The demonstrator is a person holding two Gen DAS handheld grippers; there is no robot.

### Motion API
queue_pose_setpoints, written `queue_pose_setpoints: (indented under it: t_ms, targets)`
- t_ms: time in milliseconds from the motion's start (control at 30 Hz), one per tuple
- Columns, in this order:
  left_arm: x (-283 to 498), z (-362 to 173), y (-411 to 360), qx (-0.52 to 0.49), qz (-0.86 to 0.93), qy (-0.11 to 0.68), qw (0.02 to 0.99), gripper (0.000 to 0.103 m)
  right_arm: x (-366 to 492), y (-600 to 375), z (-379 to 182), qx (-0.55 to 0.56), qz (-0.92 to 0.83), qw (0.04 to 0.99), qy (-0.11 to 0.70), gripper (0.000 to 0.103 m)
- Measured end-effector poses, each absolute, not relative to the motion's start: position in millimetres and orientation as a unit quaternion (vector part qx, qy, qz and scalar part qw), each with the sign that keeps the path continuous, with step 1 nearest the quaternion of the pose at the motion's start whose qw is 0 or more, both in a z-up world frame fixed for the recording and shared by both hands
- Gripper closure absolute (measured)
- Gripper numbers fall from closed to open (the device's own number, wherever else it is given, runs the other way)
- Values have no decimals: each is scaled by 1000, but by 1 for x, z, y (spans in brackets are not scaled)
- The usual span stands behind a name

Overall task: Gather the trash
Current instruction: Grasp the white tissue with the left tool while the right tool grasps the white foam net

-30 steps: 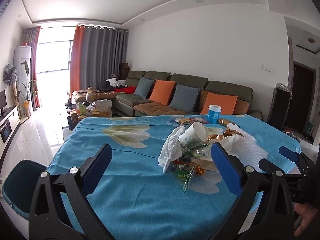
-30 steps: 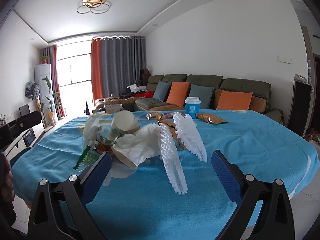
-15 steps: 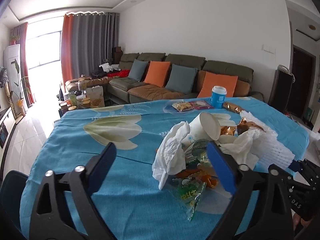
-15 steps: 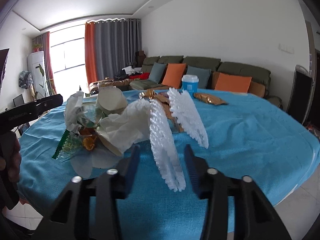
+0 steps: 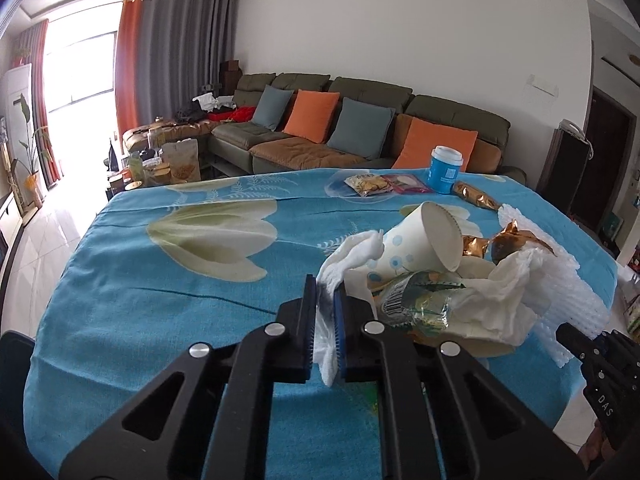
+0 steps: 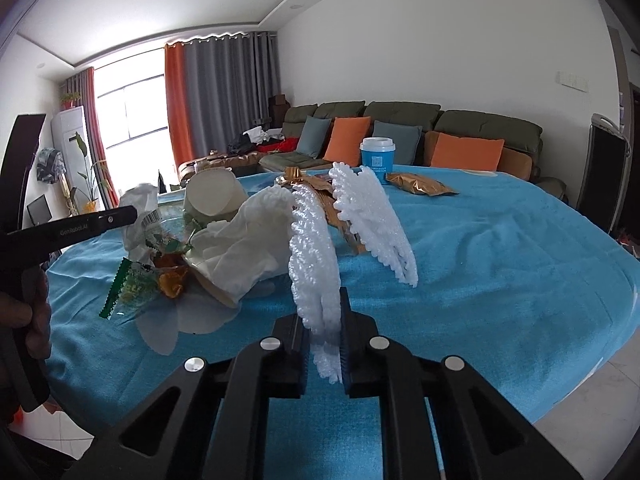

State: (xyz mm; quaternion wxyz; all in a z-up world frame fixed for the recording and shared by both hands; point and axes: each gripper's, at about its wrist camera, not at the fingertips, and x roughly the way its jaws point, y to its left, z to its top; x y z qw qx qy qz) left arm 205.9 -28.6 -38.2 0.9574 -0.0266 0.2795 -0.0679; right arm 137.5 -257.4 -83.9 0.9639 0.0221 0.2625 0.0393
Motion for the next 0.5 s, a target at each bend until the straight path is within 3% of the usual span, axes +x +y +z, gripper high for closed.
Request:
queue_pose_setpoints:
  t_ms: [500]
  targets:
    - [142,2,36,-85,-30,197,976,98,100,-242,-29,0,58,985,164,92]
